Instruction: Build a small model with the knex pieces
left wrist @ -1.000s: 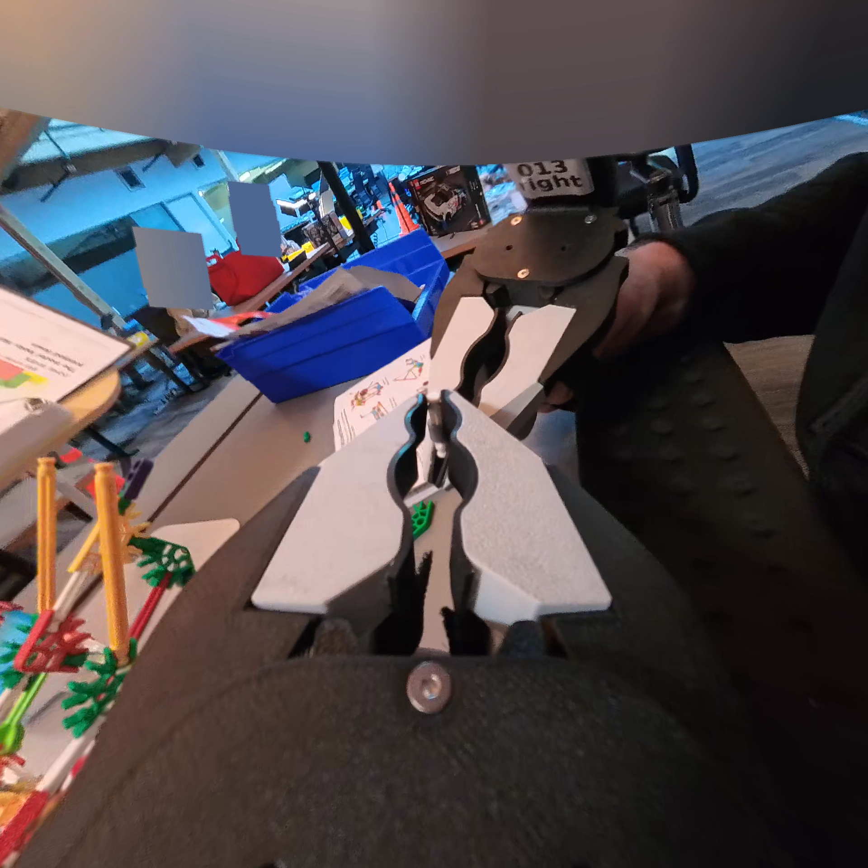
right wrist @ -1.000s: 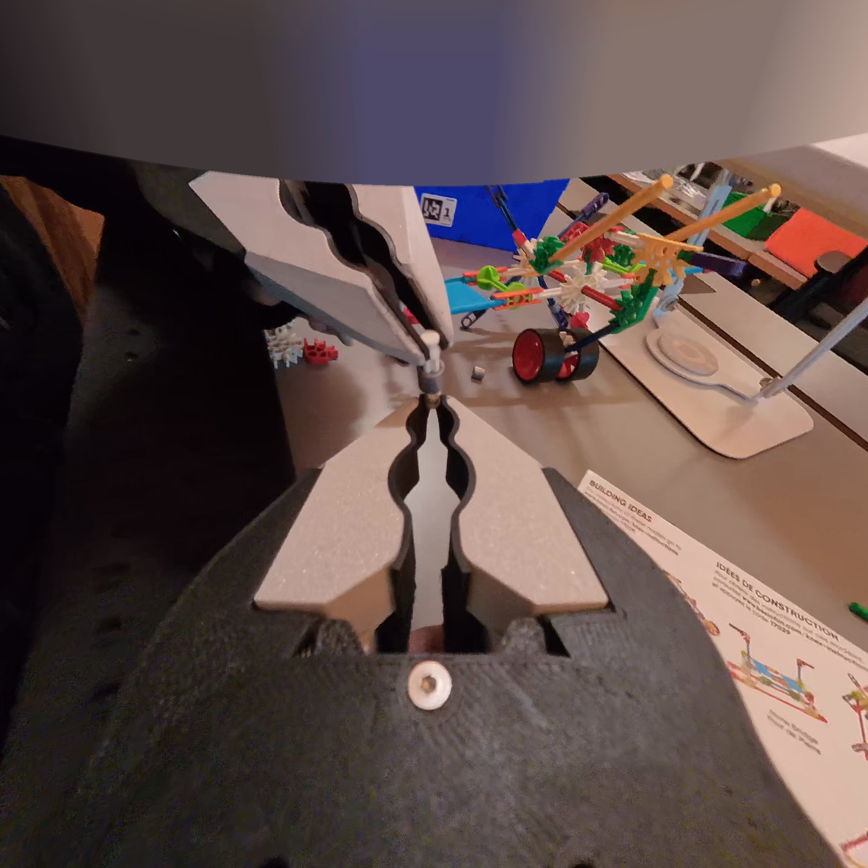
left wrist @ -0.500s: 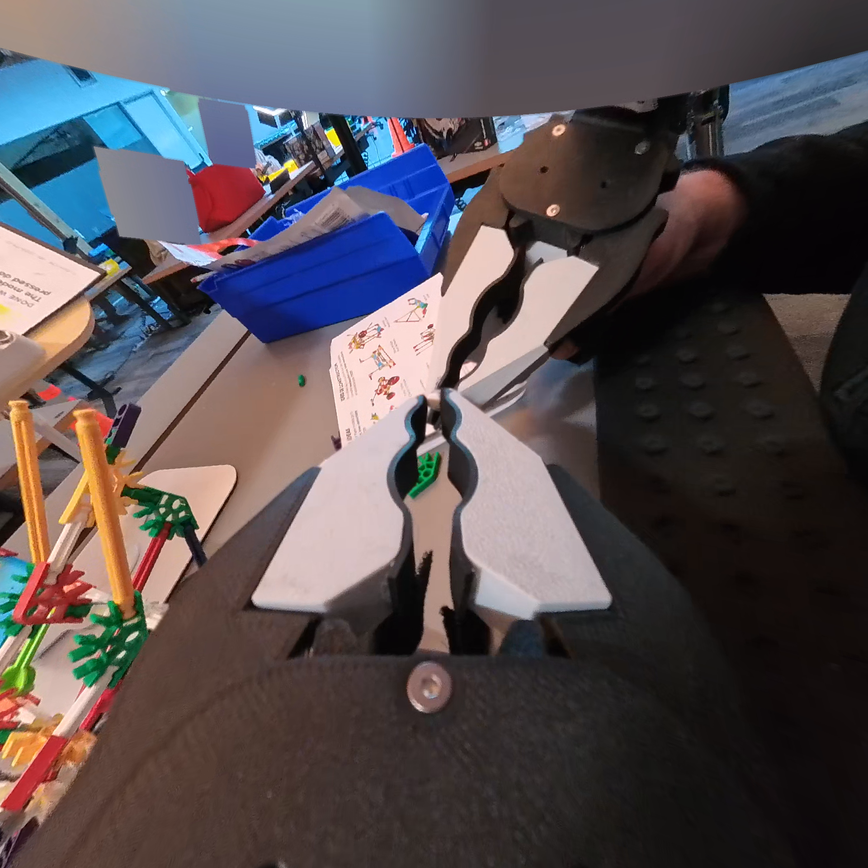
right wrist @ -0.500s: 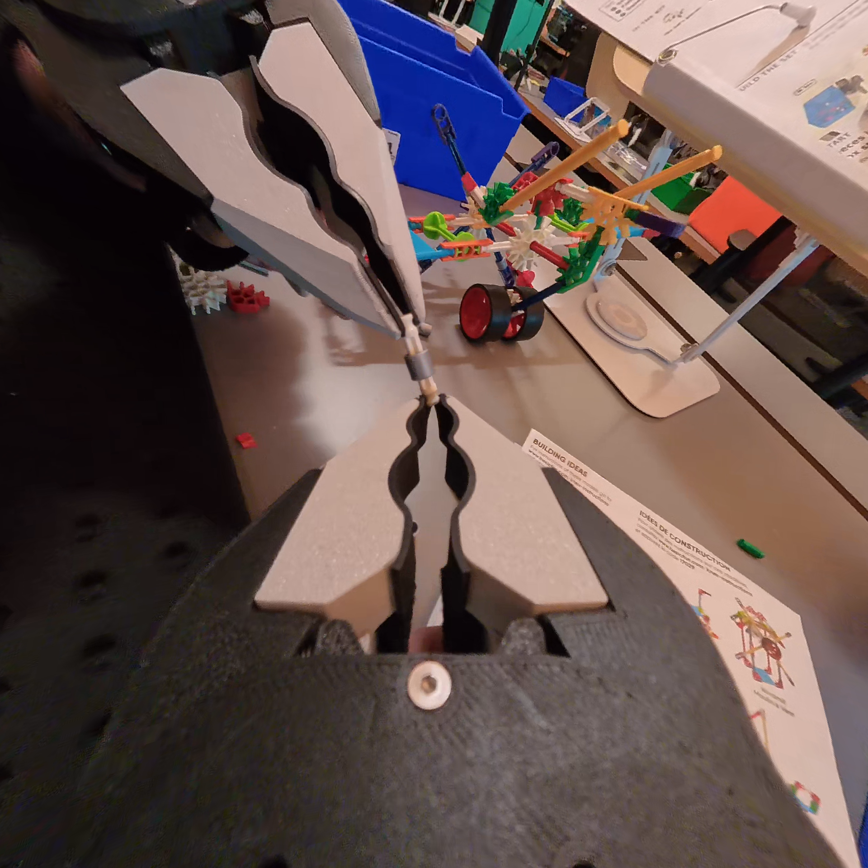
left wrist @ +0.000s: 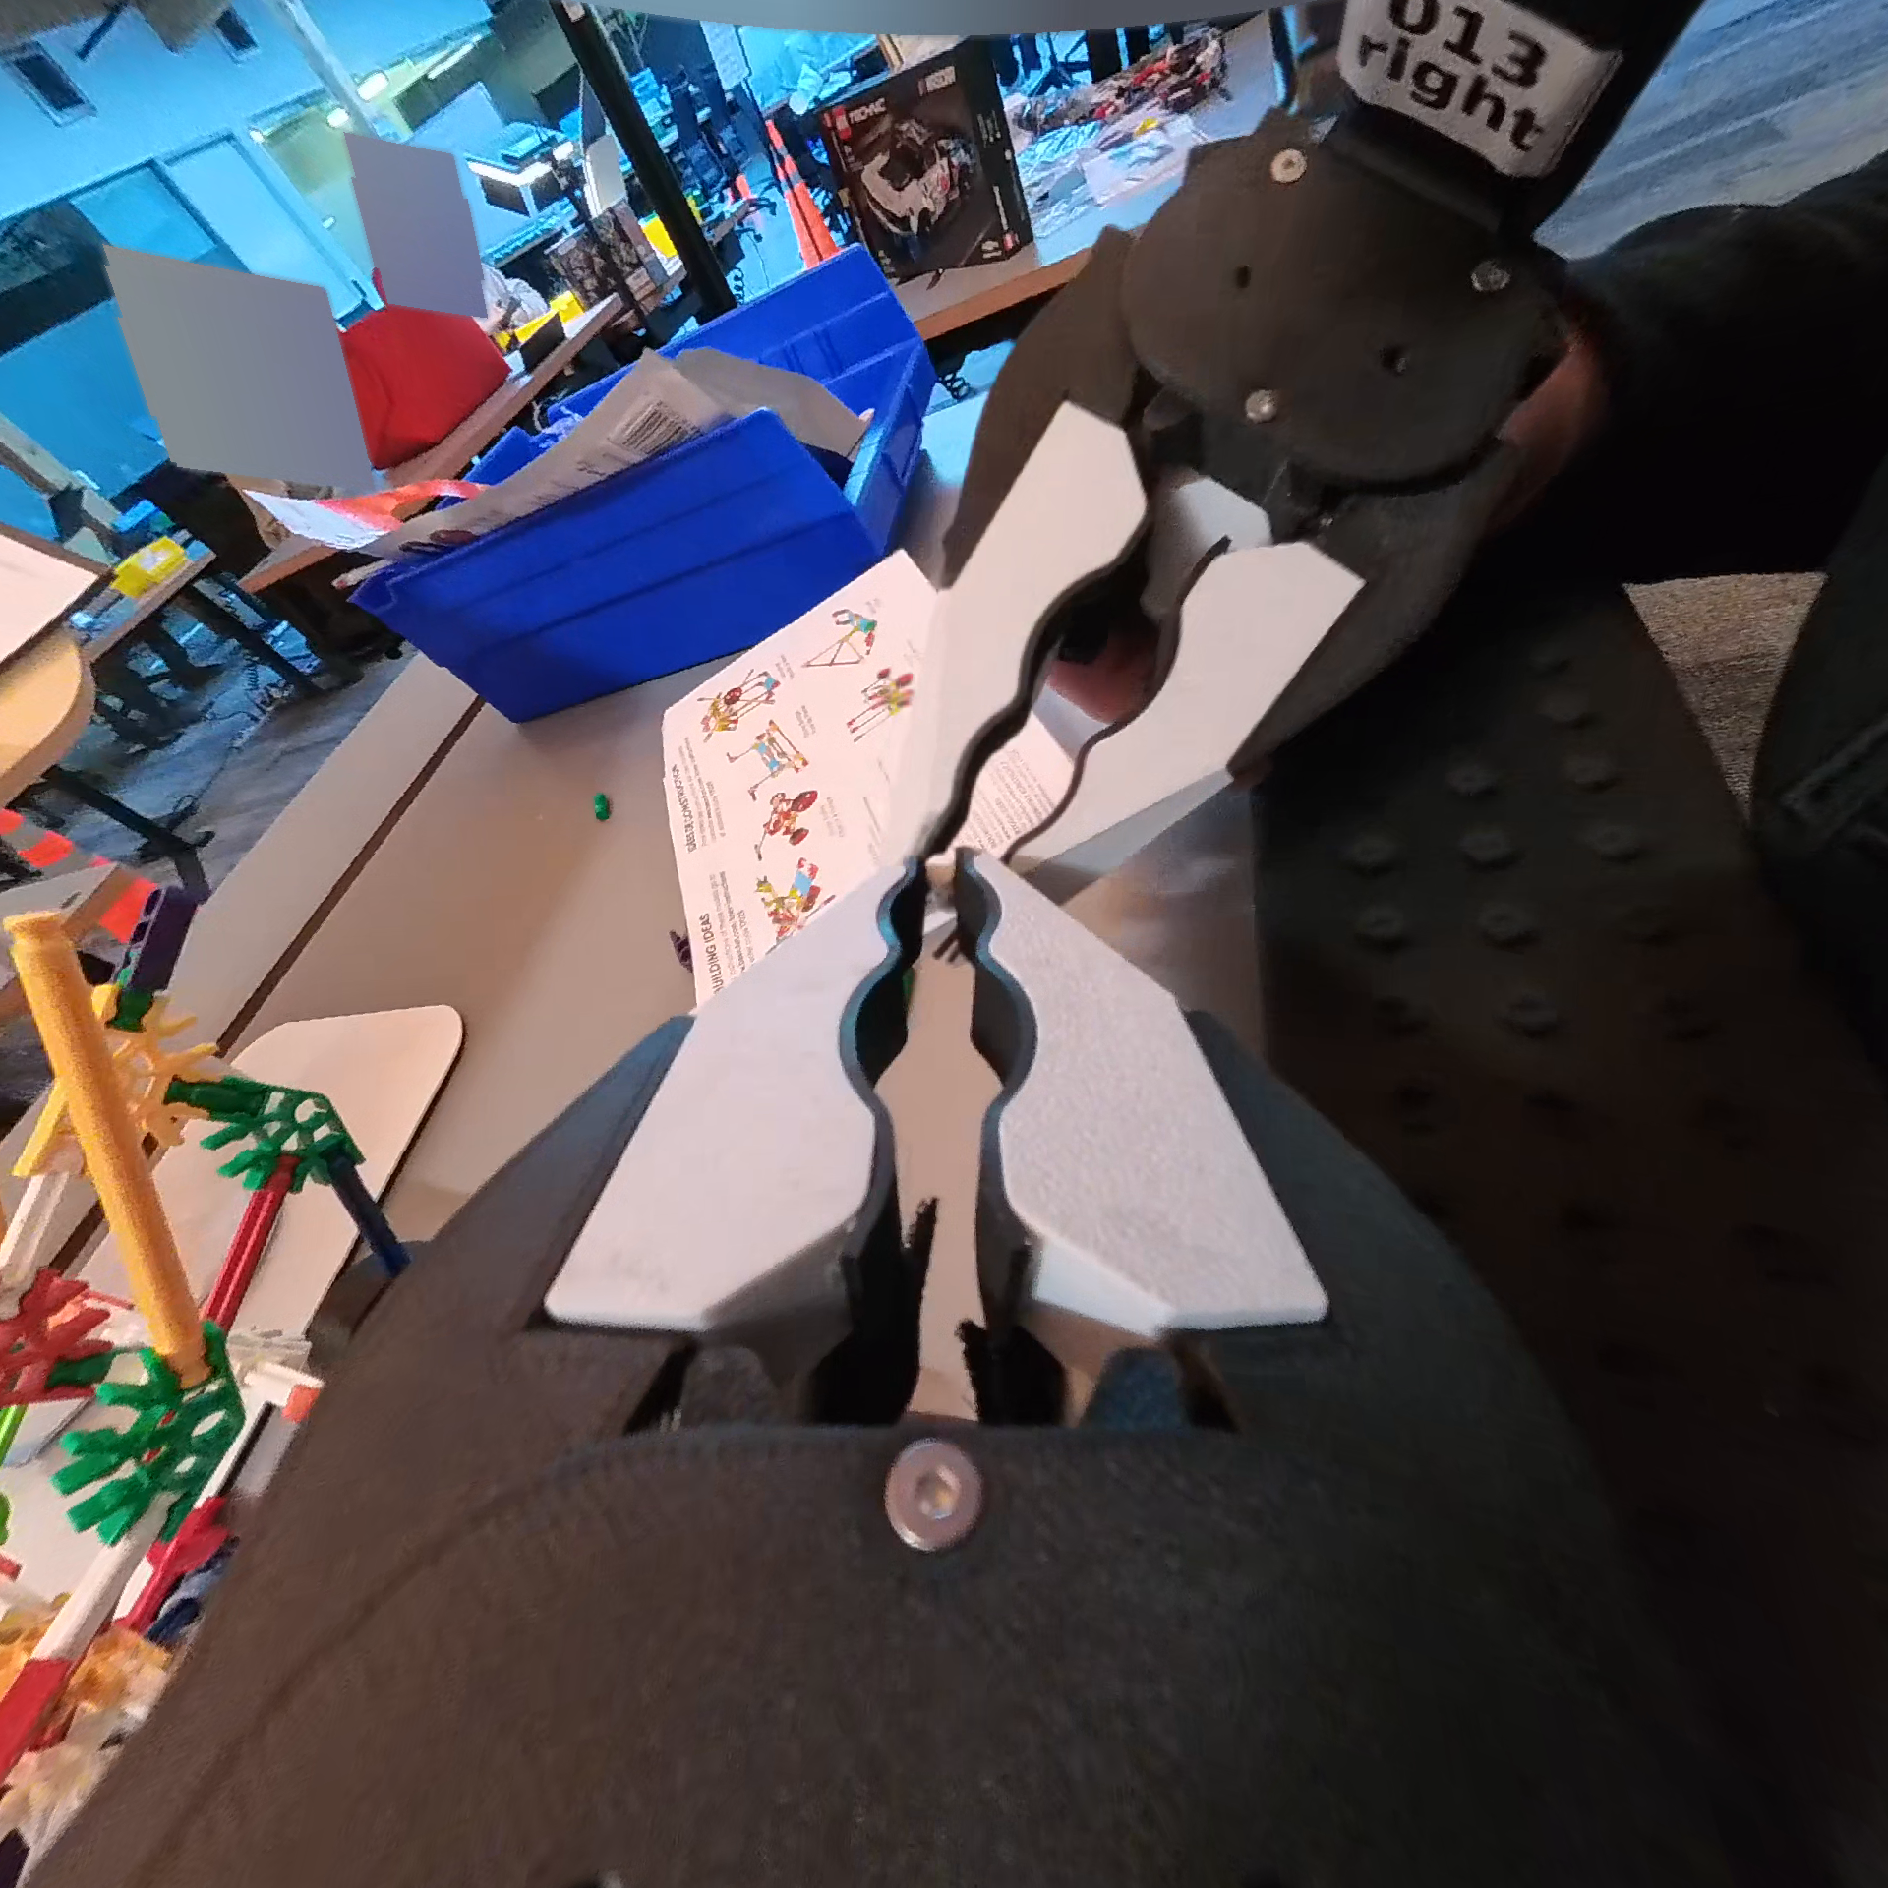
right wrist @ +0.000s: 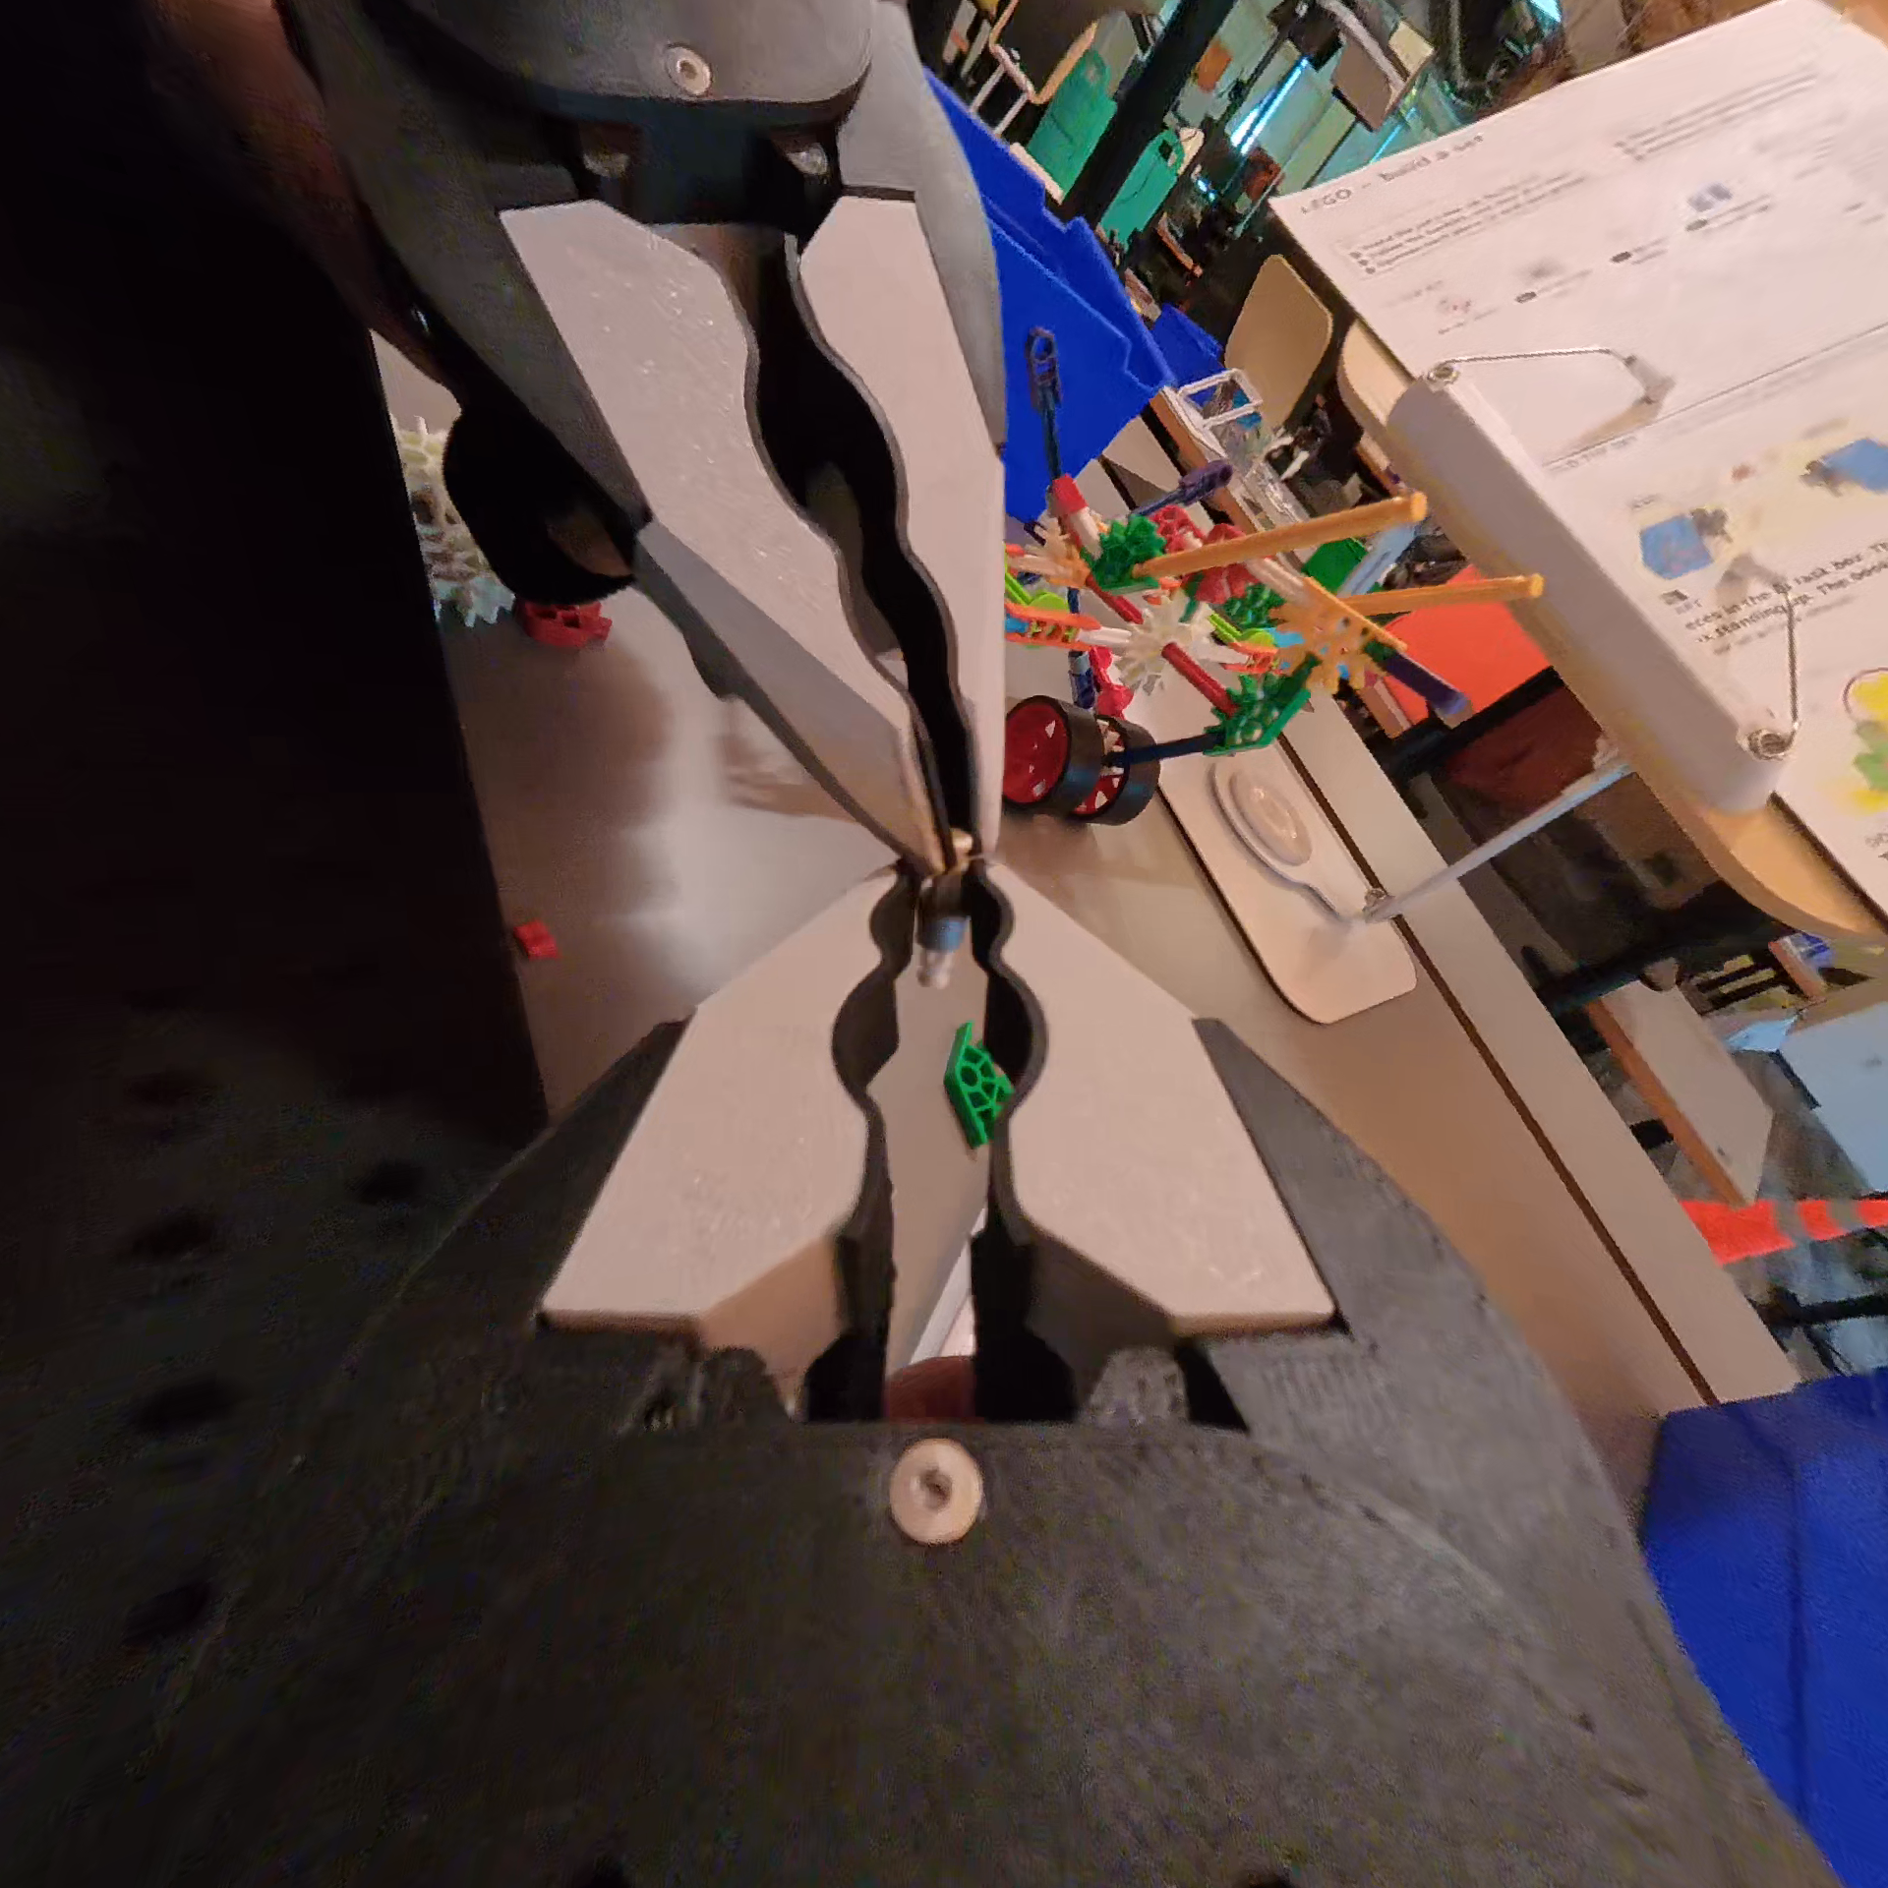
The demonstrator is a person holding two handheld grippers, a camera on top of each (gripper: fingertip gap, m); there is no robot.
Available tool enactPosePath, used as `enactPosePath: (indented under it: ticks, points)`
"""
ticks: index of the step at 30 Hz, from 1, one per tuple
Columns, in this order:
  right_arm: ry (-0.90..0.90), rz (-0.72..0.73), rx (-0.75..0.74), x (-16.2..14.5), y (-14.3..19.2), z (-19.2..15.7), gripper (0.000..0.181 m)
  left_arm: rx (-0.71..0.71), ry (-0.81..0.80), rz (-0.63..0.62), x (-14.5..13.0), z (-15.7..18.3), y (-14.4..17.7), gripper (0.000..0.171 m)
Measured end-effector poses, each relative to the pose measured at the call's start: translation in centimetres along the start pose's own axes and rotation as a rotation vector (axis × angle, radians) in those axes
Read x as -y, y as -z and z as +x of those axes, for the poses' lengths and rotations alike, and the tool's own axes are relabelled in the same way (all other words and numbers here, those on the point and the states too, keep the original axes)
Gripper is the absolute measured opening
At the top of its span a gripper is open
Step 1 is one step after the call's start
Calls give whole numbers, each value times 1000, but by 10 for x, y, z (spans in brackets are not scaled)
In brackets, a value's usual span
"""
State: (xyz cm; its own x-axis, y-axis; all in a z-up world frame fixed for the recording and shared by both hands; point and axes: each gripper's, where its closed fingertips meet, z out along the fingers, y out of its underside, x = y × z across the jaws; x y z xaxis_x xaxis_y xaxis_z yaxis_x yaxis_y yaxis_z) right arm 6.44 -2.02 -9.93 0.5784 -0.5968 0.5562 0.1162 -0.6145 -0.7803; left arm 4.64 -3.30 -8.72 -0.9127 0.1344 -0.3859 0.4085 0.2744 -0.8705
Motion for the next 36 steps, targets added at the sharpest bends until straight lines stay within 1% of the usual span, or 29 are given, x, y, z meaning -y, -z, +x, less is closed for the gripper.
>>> enactPosePath:
  ticks: [2,5,8,11,15,20,22,25,27,32,34,36]
  points:
    - [-1,-31,5,-6,-2,0,7,1,0,-4,-1,-1,0,3]
    - [-26,-38,25,-8,-2,-1,7,-2,-7,-14,-3,0,-1,3]
    - [-29,-106,46,-23,-5,-3,7,-7,-6,-6,0,-3,2,2]
    - [-47,-109,68,-24,-5,-6,6,-31,12,-2,1,-6,7,3]
    - [-43,-226,141,-47,-12,-20,6,-36,-40,-45,-5,-8,9,3]
    - [-52,-255,190,-53,-14,-28,7,-83,-44,-80,-11,-6,13,3]
    - [-58,-271,197,-56,-15,-29,7,-80,-52,-90,-13,-6,12,3]
    - [-75,-275,204,-57,-15,-29,9,-95,-49,-104,-16,-3,10,3]
    - [-82,-278,201,-58,-16,-28,15,-104,-53,-118,-20,-1,9,3]
    - [-74,-254,169,-54,-15,-23,17,-108,-54,-131,-22,-1,7,3]
    - [-68,-233,148,-50,-15,-19,18,-114,-56,-137,-23,0,6,3]
    - [-52,-180,129,-40,-14,-16,19,-118,-54,-142,-23,2,5,3]
